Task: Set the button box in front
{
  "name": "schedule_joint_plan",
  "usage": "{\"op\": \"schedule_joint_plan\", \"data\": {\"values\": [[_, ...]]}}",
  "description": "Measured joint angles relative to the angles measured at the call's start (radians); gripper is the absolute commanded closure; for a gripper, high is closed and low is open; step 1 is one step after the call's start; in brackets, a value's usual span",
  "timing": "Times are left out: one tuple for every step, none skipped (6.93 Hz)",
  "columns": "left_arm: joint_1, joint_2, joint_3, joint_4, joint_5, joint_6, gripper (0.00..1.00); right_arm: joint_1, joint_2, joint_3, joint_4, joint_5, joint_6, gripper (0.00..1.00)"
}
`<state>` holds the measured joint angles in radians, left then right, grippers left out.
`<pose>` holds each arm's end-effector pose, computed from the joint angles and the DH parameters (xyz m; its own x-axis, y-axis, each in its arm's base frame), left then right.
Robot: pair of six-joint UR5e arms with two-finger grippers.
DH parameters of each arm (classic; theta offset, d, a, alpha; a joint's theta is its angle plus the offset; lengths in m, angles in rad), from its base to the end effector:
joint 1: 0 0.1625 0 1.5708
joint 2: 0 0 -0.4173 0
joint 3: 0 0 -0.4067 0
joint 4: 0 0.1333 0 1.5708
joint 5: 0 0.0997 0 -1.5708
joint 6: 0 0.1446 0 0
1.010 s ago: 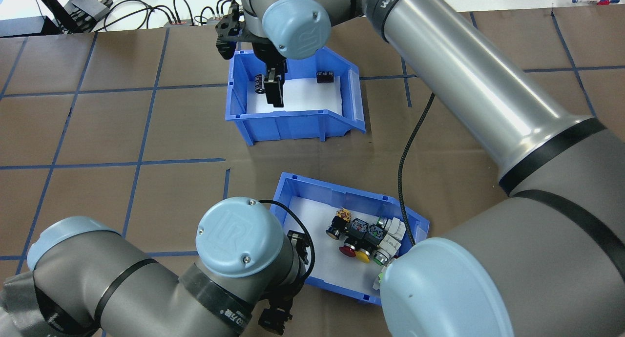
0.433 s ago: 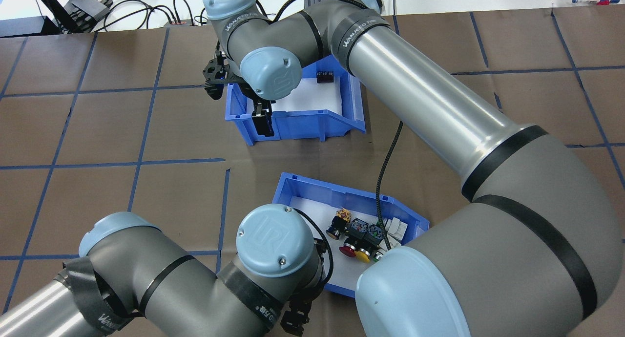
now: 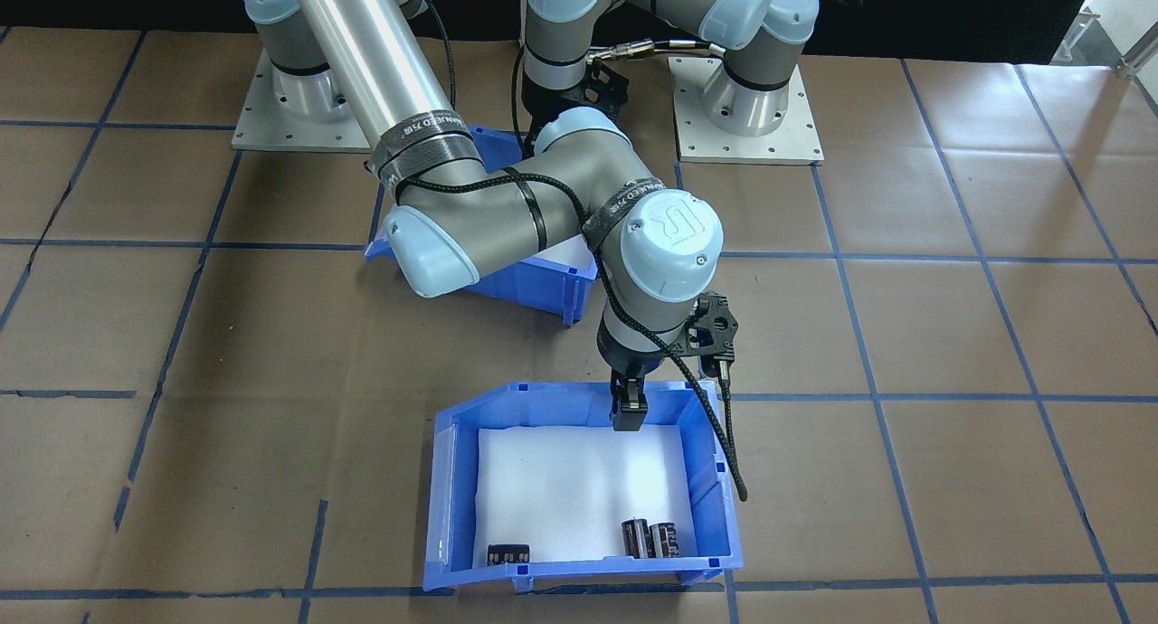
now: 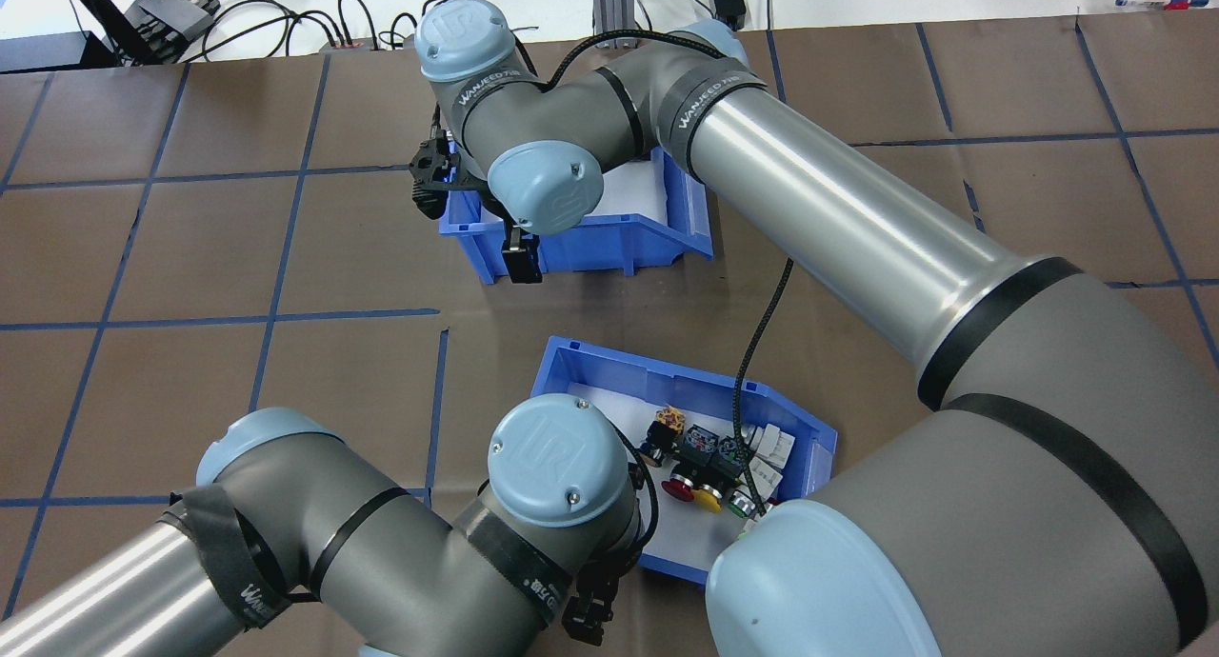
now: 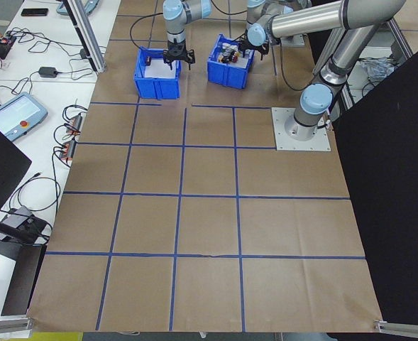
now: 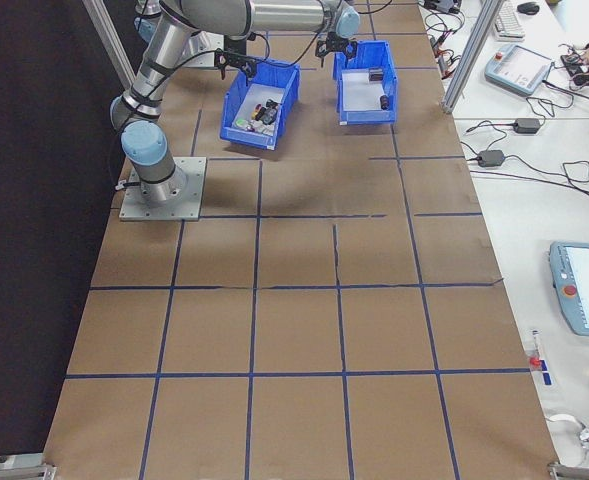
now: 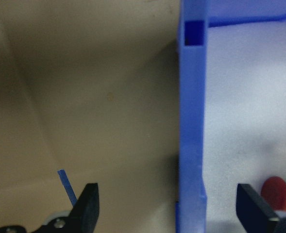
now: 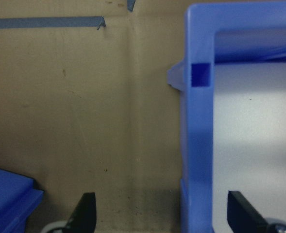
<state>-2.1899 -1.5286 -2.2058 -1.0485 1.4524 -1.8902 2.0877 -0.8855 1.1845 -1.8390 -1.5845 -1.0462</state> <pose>-0.3598 -0.2459 0.2020 -0.2941 -0.9501 -0.1039 -0.9541 0.2856 0.0897 0.4838 -0.5854 0.2182 -0.0078 -0.9998 -0.0198 -0.9996 0.0072 0.0273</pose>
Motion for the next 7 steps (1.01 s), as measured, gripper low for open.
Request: {"op": "schedule_joint_plan", "data": {"values": [[-0.001,-0.019,-0.004,0.022,0.0,-0.005,0.31,0.0,-0.004,0.008,-0.003,-0.019,-0.001,0.67],[-0.002,-0.032,-0.013,0.052,-0.001,-0.012,0.52,0.0,-0.003,0.01,-0.004,-0.037,-0.006,0.84],[-0.003,-0.037,-0.03,0.083,0.0,-0.017,0.76,0.0,-0.001,0.01,-0.005,-0.046,-0.012,0.97],[-0.003,-0.037,-0.048,0.123,-0.001,-0.021,0.94,-0.001,-0.002,0.01,-0.01,-0.049,-0.023,0.99],[-0.004,-0.036,-0.059,0.16,-0.003,-0.023,1.0,-0.007,-0.006,0.005,-0.023,-0.056,-0.049,0.99],[-0.004,-0.028,-0.063,0.183,-0.011,-0.023,1.0,-0.017,-0.011,-0.004,-0.037,-0.072,-0.079,0.99],[-0.004,-0.007,-0.063,0.193,-0.022,-0.021,1.0,-0.035,-0.021,-0.015,-0.044,-0.086,-0.102,0.99]]}}
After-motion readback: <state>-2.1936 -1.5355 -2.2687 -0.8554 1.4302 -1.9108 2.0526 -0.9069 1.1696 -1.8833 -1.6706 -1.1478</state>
